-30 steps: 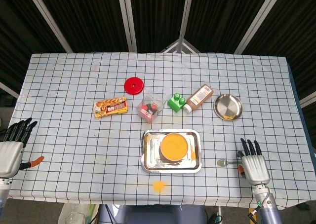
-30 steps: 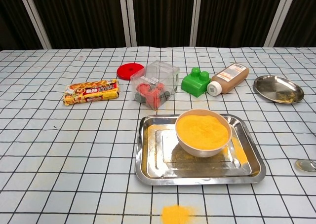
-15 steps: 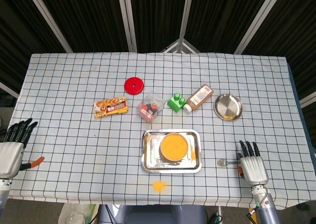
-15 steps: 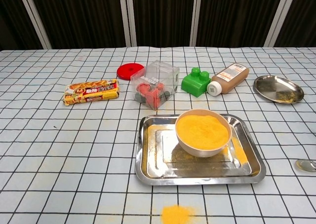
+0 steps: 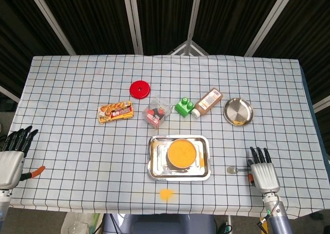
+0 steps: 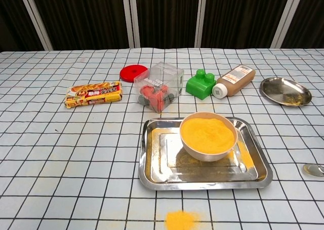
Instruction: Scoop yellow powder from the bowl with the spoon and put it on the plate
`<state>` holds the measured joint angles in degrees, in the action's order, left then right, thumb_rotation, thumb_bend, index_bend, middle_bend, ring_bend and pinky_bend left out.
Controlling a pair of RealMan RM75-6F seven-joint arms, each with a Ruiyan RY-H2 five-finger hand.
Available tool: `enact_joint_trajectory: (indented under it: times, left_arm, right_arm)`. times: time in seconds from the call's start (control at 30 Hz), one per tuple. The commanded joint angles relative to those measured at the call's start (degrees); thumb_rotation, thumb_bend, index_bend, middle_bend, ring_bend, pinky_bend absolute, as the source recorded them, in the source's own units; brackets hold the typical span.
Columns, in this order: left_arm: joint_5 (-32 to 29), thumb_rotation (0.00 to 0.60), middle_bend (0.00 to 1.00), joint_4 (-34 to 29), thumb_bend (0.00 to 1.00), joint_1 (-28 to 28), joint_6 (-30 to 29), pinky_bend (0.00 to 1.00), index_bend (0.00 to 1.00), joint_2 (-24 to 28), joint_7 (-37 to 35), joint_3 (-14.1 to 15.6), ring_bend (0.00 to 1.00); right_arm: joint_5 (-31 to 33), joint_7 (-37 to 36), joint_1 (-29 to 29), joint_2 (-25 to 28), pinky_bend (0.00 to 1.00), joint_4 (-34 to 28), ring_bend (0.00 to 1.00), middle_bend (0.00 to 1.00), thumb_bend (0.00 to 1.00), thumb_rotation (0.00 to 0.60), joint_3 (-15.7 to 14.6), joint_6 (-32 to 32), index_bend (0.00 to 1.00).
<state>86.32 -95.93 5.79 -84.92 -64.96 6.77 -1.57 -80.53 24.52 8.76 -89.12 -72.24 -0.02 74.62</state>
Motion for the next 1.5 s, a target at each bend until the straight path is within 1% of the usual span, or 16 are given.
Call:
enact_joint_trajectory:
  times: [0.03,0.17,0.57,1.07,1.33,1.5]
  left_arm:
    - [-0.1,0.600,0.00,0.0,0.00,0.0,0.0,0.00,0.00,0.0,0.1,0.0,0.00]
    - [-0.1,0.600,0.00,-0.1,0.00,0.0,0.1,0.00,0.00,0.0,0.2,0.0,0.00]
    - [-0.4,0.600,0.00,-0.2,0.00,0.1,0.5,0.00,0.00,0.1,0.0,0.0,0.00]
    - [-0.7,0.600,0.00,-0.4,0.00,0.2,1.0,0.00,0.00,0.2,0.0,0.0,0.00]
    - [-0.8,0.600,0.00,-0.5,0.00,0.2,1.1,0.00,0.00,0.3,-0.1,0.0,0.00]
    - [-0.8,0.600,0.00,-0.5,0.00,0.2,1.1,0.00,0.00,0.3,-0.1,0.0,0.00]
  right_arm:
    - [0.1,-0.2,0.0,-0.2,0.00,0.3,0.00,0.10,0.41,0.600,0.1,-0.2,0.49]
    - [0.3,-0.6,0.1,-0.2,0.00,0.5,0.00,0.11,0.41,0.600,0.2,-0.5,0.51]
    - [0.8,-0.6,0.1,-0.5,0.00,1.1,0.00,0.11,0.41,0.600,0.4,-1.1,0.51]
    - [1.1,-0.3,0.1,-0.6,0.00,1.0,0.00,0.11,0.52,0.600,0.4,-1.4,0.53]
    - [1.2,0.1,0.0,-0.5,0.00,0.8,0.00,0.12,0.53,0.600,0.4,-1.3,0.53]
    - [1.2,0.1,-0.1,-0.6,0.00,0.8,0.00,0.13,0.53,0.600,0.4,-1.1,0.55]
